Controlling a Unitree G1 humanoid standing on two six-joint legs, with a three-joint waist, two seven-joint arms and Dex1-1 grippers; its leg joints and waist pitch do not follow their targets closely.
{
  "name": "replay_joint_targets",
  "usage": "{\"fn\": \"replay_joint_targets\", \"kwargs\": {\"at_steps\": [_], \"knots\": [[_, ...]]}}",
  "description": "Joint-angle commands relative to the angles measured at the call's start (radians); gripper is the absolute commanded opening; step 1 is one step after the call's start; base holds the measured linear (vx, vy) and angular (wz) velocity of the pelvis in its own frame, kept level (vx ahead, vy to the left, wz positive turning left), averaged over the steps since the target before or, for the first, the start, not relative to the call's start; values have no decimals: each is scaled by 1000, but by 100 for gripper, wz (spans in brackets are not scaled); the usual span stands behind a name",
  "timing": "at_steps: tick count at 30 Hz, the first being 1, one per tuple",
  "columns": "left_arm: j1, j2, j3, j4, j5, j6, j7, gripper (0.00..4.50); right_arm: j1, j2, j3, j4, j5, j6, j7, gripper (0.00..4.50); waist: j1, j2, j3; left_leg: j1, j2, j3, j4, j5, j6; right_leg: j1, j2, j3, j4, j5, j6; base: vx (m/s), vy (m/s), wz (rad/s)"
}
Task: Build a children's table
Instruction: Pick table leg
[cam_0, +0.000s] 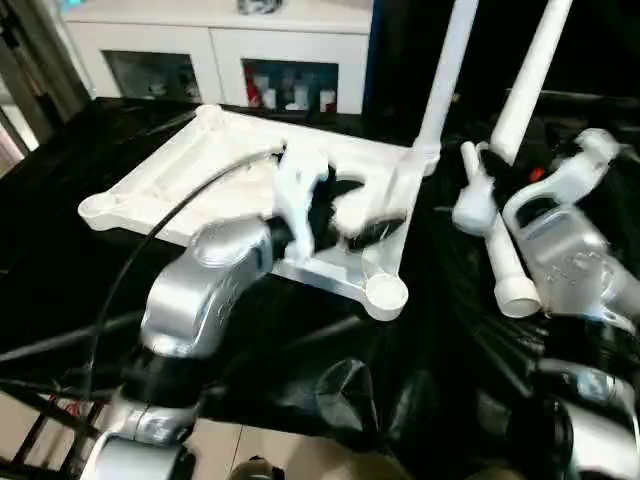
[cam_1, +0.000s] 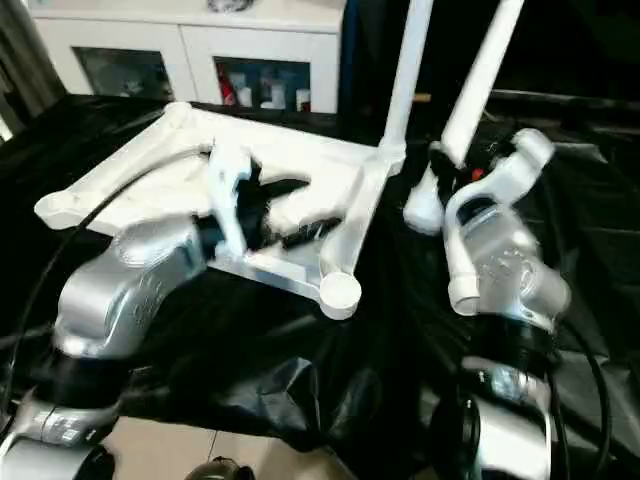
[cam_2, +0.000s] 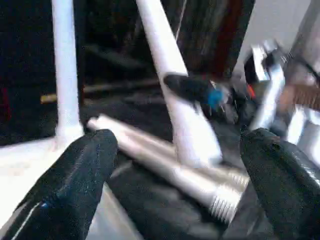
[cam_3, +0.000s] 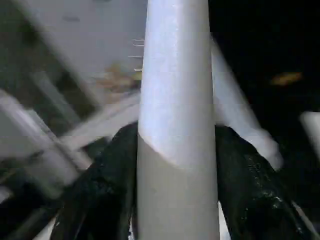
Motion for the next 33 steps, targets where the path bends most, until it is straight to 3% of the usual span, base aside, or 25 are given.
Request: {"fn": "replay_joint_targets", "kwargs": {"at_steps": [1, 2, 3, 4, 5, 6, 11, 14, 16, 22, 24, 25, 27, 33], "knots": [[-19, -18, 39, 16, -37, 28, 30, 450, 24, -1, 44, -85, 58, 27, 75, 186, 12, -26, -83, 11, 42, -13, -58, -100, 69, 59, -73, 46, -79, -200, -160, 0, 0, 0], [-37, -42, 62, 27, -66, 45, 42, 450, 55, -7, 69, -126, 81, 38, 113, 186, 7, -29, -81, 5, 42, -15, -60, -98, 68, 62, -73, 45, -79, -208, -161, 0, 0, 0], [-67, -69, 92, 46, -106, 60, 55, 450, 91, -19, 101, -169, 110, 63, 165, 186, 17, -27, -82, 12, 40, -10, -56, -107, 70, 59, -72, 45, -86, -234, -151, 0, 0, 0], [-103, -97, 127, 73, -148, 78, 76, 450, 126, -37, 139, -203, 126, 78, 211, 186, 15, -28, -80, 4, 42, -17, -61, -111, 69, 62, -74, 43, -87, -252, -149, 0, 0, 0], [-103, -97, 127, 73, -148, 78, 76, 450, 126, -37, 139, -203, 126, 78, 211, 186, 15, -29, -80, 3, 39, -14, -60, -114, 65, 63, -74, 41, -89, -269, -144, 0, 0, 0], [-158, -125, 170, 124, -189, 95, 105, 450, 162, -68, 196, -230, 124, 84, 272, 186, 19, -29, -79, 9, 41, -14, -59, -130, 58, 57, -73, 43, -92, -291, -138, 0, 0, 0], [-241, -150, 224, 246, -210, 106, 160, 450, 209, -118, 292, -269, 79, 75, 353, 186, 31, -29, -76, 7, 41, -21, -65, -155, 42, 57, -75, 41, -104, -363, -84, 0, 0, 0], [-245, -171, 247, 246, -256, 131, 164, 450, 224, -134, 330, -270, 44, 57, 359, 186, 33, -28, -79, 7, 43, -21, -64, -145, 39, 56, -76, 42, -102, -343, -91, 0, 0, 0], [-247, -186, 259, 240, -290, 163, 175, 450, 237, -152, 364, -275, 20, 41, 360, 186, 35, -29, -83, 5, 45, -22, -62, -124, 46, 57, -78, 42, -94, -280, -124, 0, 0, 0], [-251, -194, 264, 287, -244, 176, 281, 413, 242, -163, 420, -270, -57, -5, 324, 186, 34, -29, -82, 3, 44, -21, -60, -114, 61, 59, -76, 41, -93, -239, -133, 0, 0, 0], [-256, -199, 274, 311, -224, 161, 326, 394, 235, -162, 466, -261, -143, -52, 276, 186, 33, -29, -81, 2, 45, -23, -62, -112, 49, 57, -75, 41, -94, -255, -119, 0, 0, 0], [-258, -204, 278, 327, -202, 142, 367, 375, 229, -158, 518, -253, -233, -111, 233, 186, 33, -29, -82, 4, 45, -23, -61, -120, 42, 58, -77, 41, -94, -263, -111, 0, 0, 0], [-257, -206, 277, 337, -190, 126, 392, 375, 220, -142, 543, -246, -271, -138, 189, 186, 31, -29, -81, 5, 44, -24, -64, -130, 36, 58, -77, 41, -97, -279, -102, 0, 0, 0], [-244, -233, 292, 353, -158, 64, 507, 331, 199, -79, 563, -250, -300, -162, 111, 186, 28, -26, -82, 6, 46, -25, -65, -134, 45, 57, -75, 42, -92, -234, -116, 0, 0, 0]]}}
